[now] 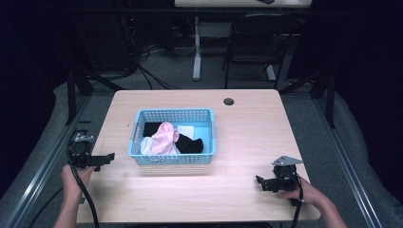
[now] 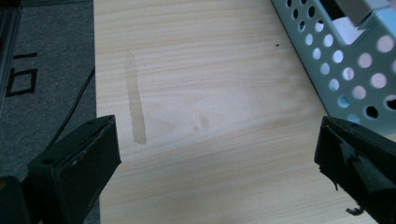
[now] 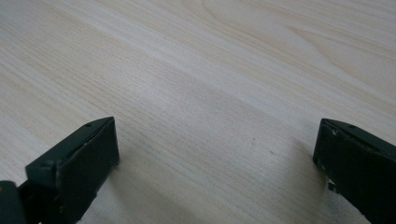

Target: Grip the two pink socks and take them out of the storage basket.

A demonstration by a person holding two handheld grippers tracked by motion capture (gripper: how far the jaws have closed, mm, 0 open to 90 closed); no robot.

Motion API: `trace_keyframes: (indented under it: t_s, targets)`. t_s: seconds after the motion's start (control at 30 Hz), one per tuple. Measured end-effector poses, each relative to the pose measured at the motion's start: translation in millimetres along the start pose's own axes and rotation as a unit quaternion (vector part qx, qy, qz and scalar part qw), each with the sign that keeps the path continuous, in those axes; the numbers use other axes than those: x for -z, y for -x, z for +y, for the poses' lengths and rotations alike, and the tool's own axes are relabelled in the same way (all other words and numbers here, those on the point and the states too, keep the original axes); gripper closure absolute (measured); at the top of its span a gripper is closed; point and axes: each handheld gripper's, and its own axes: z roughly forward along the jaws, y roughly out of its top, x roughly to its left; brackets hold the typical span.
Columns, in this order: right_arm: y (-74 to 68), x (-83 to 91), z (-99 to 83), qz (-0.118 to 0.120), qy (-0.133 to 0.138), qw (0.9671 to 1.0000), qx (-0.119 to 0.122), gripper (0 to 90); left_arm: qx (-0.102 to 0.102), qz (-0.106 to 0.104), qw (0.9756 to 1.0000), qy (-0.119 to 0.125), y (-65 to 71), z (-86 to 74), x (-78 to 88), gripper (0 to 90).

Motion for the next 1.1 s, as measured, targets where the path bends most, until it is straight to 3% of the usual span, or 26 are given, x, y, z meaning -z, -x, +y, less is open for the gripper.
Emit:
trace_keyframes:
  t_s: [0.4, 0.57, 0.87, 1.1]
  targets:
    - [0.1, 0.3, 0.1, -0.001, -0.002, 1.0, 0.002, 0.0, -0.01, -0.024, 0.9995, -0.016, 9.1, 15.2, 12.7, 0.0]
    - [0.1, 0.3, 0.1, -0.001, -0.002, 1.0, 0.002, 0.0, -0.01, -0.03, 0.9995, -0.01, 12.9, 21.5, 18.2, 0.0]
    - [-0.3, 0.4, 0.0, -0.002, -0.001, 1.0, 0.001, 0.0, -0.029, -0.034, 0.999, -0.002, 16.8, 33.7, 30.7, 0.0]
    - [-0.3, 0.5, 0.0, -0.003, -0.002, 1.0, 0.001, 0.0, -0.041, -0.054, 0.9977, 0.0, 19.6, 47.2, 42.7, 0.0]
